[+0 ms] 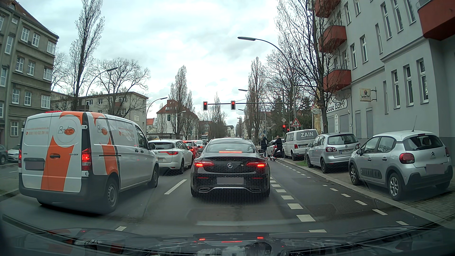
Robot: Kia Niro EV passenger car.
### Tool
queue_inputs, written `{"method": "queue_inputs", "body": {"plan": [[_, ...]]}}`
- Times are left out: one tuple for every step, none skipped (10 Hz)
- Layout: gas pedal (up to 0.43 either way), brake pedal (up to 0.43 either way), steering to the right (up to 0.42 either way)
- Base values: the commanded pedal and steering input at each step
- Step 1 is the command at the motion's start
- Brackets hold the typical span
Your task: Follow the waypoints while adhering to traffic rules and regulations
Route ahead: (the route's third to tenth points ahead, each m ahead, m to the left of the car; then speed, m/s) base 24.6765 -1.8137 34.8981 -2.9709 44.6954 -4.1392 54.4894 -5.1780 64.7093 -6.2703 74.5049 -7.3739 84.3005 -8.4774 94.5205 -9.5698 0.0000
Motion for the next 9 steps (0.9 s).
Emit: {"method": "queue_inputs", "body": {"plan": [[0.0, 0.433, -0.003], [0.0, 0.433, -0.003], [0.0, 0.427, -0.003], [0.0, 0.433, -0.003], [0.0, 0.427, -0.003], [0.0, 0.433, -0.003], [0.0, 0.427, -0.003], [0.0, 0.433, -0.003], [0.0, 0.433, -0.003]]}}
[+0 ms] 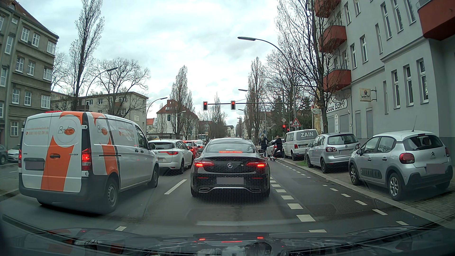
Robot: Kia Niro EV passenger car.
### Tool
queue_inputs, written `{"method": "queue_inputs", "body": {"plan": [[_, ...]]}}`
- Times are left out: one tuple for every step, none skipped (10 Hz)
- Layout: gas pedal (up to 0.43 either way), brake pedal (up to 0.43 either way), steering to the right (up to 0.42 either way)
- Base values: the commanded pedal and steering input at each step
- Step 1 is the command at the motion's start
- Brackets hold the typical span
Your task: Follow the waypoints while adhering to traffic rules and regulations
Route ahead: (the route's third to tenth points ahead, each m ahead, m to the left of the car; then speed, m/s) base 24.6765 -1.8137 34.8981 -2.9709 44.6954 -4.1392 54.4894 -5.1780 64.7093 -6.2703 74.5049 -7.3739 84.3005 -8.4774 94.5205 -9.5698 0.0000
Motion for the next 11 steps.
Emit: {"method": "queue_inputs", "body": {"plan": [[0.0, 0.427, -0.003], [0.0, 0.427, -0.003], [0.0, 0.433, -0.003], [0.0, 0.427, -0.003], [0.0, 0.427, -0.003], [0.0, 0.427, -0.003], [0.0, 0.427, -0.003], [0.0, 0.433, -0.003], [0.0, 0.433, -0.003], [0.0, 0.433, -0.003], [0.0, 0.427, -0.003]]}}
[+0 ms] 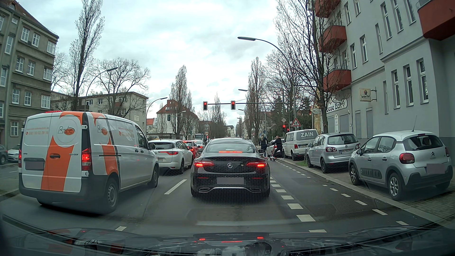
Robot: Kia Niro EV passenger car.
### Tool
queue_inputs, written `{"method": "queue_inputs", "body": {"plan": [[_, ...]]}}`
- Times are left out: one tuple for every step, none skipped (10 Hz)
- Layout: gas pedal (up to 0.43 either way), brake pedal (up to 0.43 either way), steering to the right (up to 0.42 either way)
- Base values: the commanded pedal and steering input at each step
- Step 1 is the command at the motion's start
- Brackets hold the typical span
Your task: Follow the waypoints while adhering to traffic rules and regulations
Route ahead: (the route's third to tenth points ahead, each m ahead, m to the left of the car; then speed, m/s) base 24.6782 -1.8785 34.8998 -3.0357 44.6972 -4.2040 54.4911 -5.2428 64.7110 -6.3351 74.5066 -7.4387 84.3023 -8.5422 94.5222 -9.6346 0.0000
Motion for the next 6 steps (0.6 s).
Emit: {"method": "queue_inputs", "body": {"plan": [[0.0, 0.427, -0.003], [0.0, 0.433, -0.003], [0.0, 0.427, -0.003], [0.0, 0.427, -0.003], [0.0, 0.433, -0.003], [0.0, 0.433, -0.003]]}}
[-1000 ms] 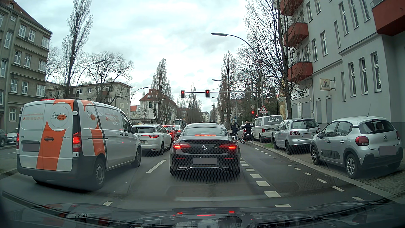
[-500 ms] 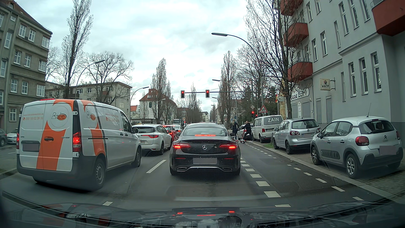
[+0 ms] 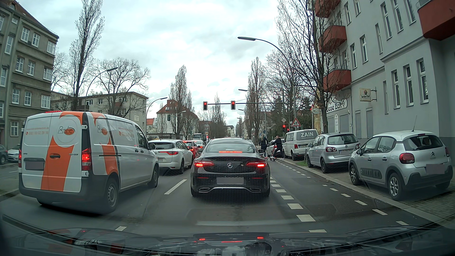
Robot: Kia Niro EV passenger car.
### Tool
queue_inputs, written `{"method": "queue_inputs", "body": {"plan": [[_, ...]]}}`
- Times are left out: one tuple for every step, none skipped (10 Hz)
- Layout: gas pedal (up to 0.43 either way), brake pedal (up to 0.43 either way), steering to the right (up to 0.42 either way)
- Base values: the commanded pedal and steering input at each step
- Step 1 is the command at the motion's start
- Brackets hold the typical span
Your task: Follow the waypoints while adhering to traffic rules and regulations
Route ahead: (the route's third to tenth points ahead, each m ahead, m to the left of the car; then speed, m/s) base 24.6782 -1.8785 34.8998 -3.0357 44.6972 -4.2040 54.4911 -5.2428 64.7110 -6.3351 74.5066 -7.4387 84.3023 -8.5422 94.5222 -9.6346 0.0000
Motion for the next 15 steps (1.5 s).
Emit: {"method": "queue_inputs", "body": {"plan": [[0.0, 0.433, -0.003], [0.0, 0.433, -0.003], [0.0, 0.427, -0.003], [0.0, 0.427, -0.003], [0.0, 0.433, -0.003], [0.0, 0.427, -0.003], [0.0, 0.427, -0.003], [0.0, 0.433, -0.003], [0.0, 0.433, -0.003], [0.0, 0.427, -0.003], [0.0, 0.427, -0.003], [0.0, 0.433, -0.003], [0.0, 0.433, -0.003], [0.0, 0.433, -0.003], [0.0, 0.433, -0.003]]}}
